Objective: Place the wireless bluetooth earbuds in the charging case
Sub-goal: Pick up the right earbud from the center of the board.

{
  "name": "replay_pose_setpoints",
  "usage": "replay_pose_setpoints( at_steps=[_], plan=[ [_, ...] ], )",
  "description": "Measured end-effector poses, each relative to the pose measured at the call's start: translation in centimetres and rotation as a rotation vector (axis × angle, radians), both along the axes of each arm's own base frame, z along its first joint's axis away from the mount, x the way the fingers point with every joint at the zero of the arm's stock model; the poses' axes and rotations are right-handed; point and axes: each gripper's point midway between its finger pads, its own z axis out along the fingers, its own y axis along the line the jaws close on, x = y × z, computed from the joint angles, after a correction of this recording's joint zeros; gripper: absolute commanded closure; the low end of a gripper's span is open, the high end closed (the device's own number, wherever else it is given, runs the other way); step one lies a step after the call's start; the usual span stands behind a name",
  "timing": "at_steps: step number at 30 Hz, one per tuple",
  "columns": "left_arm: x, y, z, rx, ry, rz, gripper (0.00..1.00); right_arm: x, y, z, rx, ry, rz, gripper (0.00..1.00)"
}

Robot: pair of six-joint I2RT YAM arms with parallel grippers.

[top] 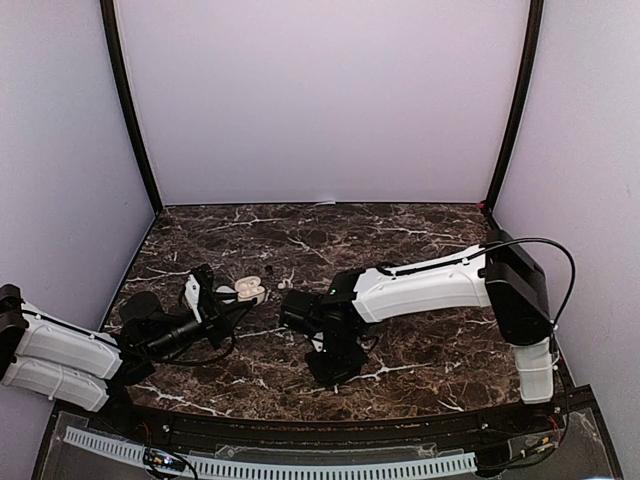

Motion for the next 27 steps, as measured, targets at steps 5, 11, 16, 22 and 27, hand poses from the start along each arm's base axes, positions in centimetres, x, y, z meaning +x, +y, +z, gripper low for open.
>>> replay_pose_setpoints(
  at_steps=[5, 11, 16, 22, 27],
  plan=[
    [0.00, 0.00, -0.01, 0.000, 0.000, 0.000, 0.98, -0.08, -0.04, -0.30, -0.006, 0.006, 0.000, 0.75],
    [0.00, 0.00, -0.01, 0.000, 0.000, 0.000, 0.98, -0.06, -0.06, -0.33, -0.011, 0.006, 0.001, 0.74],
    [0.00, 0.00, -0.02, 0.001, 0.000, 0.000, 0.98, -0.01, 0.05, -0.34, -0.023, 0.010, 0.004, 0.74],
    [0.02, 0.02, -0.03, 0.001, 0.000, 0.002, 0.98, 0.04, 0.10, -0.38, -0.041, 0.013, 0.012, 0.76],
    [0.05, 0.04, -0.03, 0.001, 0.000, 0.004, 0.98, 0.09, -0.02, -0.38, -0.049, 0.012, 0.020, 0.82]
  ],
)
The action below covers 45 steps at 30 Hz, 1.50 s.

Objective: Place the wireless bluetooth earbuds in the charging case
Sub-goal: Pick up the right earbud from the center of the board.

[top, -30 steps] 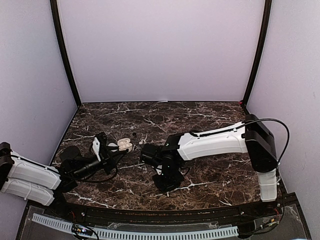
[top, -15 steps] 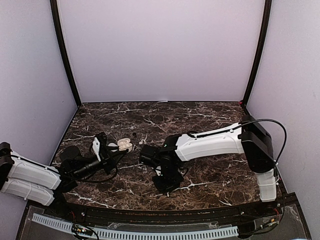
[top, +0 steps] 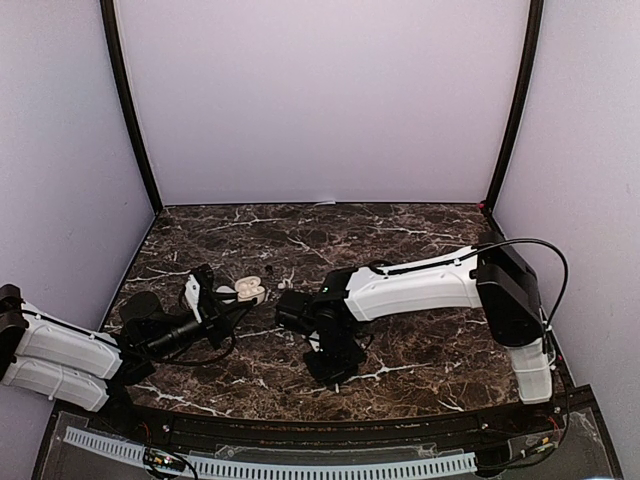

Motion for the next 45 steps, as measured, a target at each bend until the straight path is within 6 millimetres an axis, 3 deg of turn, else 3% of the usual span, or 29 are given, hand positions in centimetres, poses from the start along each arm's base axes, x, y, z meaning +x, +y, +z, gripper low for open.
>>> replay_pose_setpoints(
  at_steps=[8, 15, 19, 23, 29, 32, 38, 42, 45],
  plan=[
    [0.0, 0.0, 0.0, 0.001, 0.001, 0.000, 0.98, 0.9, 0.6, 0.4, 0.015, -0.050, 0.012, 0.90],
    [0.0, 0.0, -0.3, 0.007, 0.007, -0.001, 0.98, 3.5, 2.5, 3.2, 0.100, -0.189, 0.030, 0.93],
    [-0.3, -0.3, -0.6, 0.013, 0.015, -0.025, 0.98, 5.1, 3.3, 6.7, 0.205, -0.308, 0.055, 0.98],
    [-0.9, -0.9, -1.1, 0.018, 0.028, -0.074, 0.98, 6.3, 3.4, 12.3, 0.397, -0.476, 0.102, 0.98],
    [-2.3, -2.3, -1.1, 0.003, 0.034, -0.193, 0.98, 5.2, 2.9, 19.8, 0.848, -0.749, 0.257, 0.98],
    [-2.7, -3.5, -0.5, -0.008, 0.035, -0.256, 0.98, 4.3, 3.0, 21.9, 1.009, -0.888, 0.379, 1.00],
    [-3.5, -7.3, 3.1, -0.053, -0.024, -0.374, 0.98, 2.7, 4.3, 24.5, 1.135, -1.070, 0.627, 1.00],
    [-4.1, -9.0, 3.6, -0.054, -0.033, -0.428, 0.98, 1.7, 4.7, 26.8, 1.213, -1.191, 0.744, 1.00],
    [-4.2, -10.0, 3.2, -0.038, -0.038, -0.450, 0.98, 1.2, 4.5, 26.8, 1.227, -1.236, 0.794, 1.00]
  ],
)
